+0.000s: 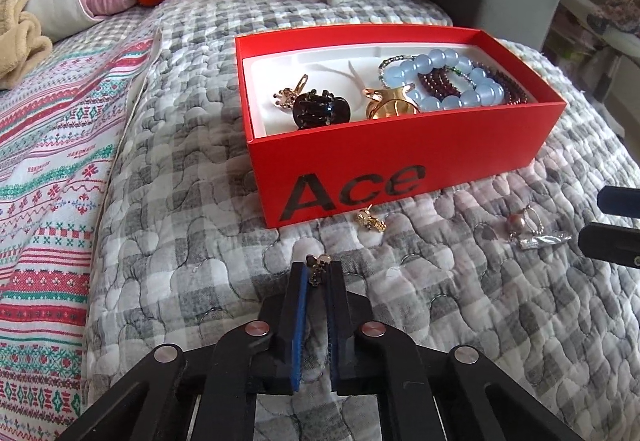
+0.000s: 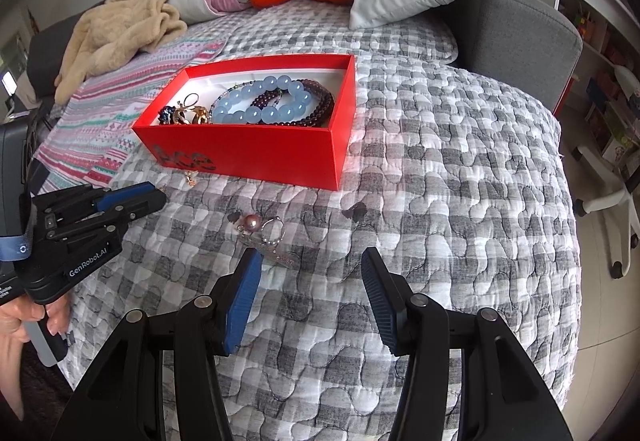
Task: Organize jewelry
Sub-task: 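Grasp a small gold earring with the left tool while the right tool reaches a pink pearl earring, then grasp the pink pearl earring with the right tool while the left tool holds its earring, then carry both earrings over the red box and open both tools to drop them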
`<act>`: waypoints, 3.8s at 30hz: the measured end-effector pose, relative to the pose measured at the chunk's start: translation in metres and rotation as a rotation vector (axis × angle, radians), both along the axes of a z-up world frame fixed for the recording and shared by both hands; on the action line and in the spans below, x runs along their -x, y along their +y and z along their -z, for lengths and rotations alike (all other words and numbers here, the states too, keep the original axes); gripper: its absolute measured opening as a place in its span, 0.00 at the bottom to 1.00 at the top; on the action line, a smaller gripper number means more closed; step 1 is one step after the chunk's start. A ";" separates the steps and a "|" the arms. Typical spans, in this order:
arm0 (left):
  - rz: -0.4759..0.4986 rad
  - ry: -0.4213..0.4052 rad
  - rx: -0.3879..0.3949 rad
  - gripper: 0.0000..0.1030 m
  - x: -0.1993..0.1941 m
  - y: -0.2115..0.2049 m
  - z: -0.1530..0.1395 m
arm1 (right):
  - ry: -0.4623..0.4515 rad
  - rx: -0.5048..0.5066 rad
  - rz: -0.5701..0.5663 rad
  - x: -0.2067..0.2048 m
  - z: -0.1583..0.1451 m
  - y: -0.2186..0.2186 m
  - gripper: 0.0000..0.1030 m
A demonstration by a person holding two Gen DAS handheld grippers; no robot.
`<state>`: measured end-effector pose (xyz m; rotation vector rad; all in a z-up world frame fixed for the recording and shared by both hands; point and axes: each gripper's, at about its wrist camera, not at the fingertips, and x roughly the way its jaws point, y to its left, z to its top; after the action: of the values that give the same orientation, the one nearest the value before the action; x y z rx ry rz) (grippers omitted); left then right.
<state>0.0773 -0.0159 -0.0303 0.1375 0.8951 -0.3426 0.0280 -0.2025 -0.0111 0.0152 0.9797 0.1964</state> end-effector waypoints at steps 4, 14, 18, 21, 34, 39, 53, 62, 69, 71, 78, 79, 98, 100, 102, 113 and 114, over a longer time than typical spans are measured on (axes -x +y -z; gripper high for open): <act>-0.013 0.011 0.040 0.02 0.000 0.006 -0.004 | 0.012 0.001 -0.018 0.000 0.005 0.007 0.53; -0.026 0.007 0.072 0.02 0.006 0.022 -0.013 | 0.065 -0.040 -0.119 0.000 0.017 0.035 0.42; -0.036 0.013 0.076 0.02 0.006 0.029 -0.013 | 0.086 -0.102 -0.163 0.005 0.015 0.044 0.37; -0.039 0.015 0.084 0.02 0.006 0.032 -0.014 | 0.072 -0.113 -0.163 0.009 0.008 0.045 0.37; -0.048 0.030 0.095 0.02 0.008 0.033 -0.012 | 0.072 -0.038 -0.110 -0.010 0.019 0.043 0.25; -0.046 0.032 0.093 0.02 0.006 0.035 -0.012 | 0.028 -0.021 -0.141 -0.004 0.006 0.042 0.25; -0.046 0.050 0.102 0.02 0.000 0.033 -0.008 | 0.052 0.001 -0.054 -0.027 0.015 0.028 0.25; -0.043 0.050 0.101 0.02 0.000 0.033 -0.008 | 0.038 0.051 -0.048 -0.029 0.017 0.032 0.15; -0.048 0.043 0.111 0.01 0.000 0.036 -0.011 | 0.031 0.057 -0.048 -0.024 0.012 0.030 0.15; -0.049 0.038 0.112 0.01 0.001 0.037 -0.013 | 0.026 0.056 -0.041 -0.022 0.009 0.027 0.15; -0.061 0.024 0.137 0.00 -0.001 0.040 -0.021 | -0.006 0.020 -0.023 -0.018 -0.007 0.019 0.15; -0.062 0.020 0.141 0.00 -0.001 0.040 -0.023 | -0.012 0.015 -0.023 -0.017 -0.009 0.019 0.15; -0.063 -0.065 0.247 0.00 -0.024 0.017 -0.055 | -0.116 -0.100 0.016 -0.039 -0.044 0.015 0.15; -0.059 -0.074 0.255 0.00 -0.027 0.013 -0.056 | -0.126 -0.114 0.022 -0.043 -0.046 0.014 0.15; -0.060 -0.076 0.261 0.00 -0.031 0.009 -0.057 | -0.130 -0.124 0.029 -0.047 -0.047 0.013 0.15; -0.062 -0.074 0.273 0.00 -0.046 -0.010 -0.051 | -0.131 -0.132 0.035 -0.060 -0.043 0.012 0.15; -0.064 -0.079 0.265 0.00 -0.046 -0.012 -0.051 | -0.131 -0.134 0.037 -0.062 -0.042 0.011 0.15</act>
<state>0.1238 -0.0276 0.0202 -0.1208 0.7668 -0.3904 0.0898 -0.1911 0.0312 0.1416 0.8340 0.2265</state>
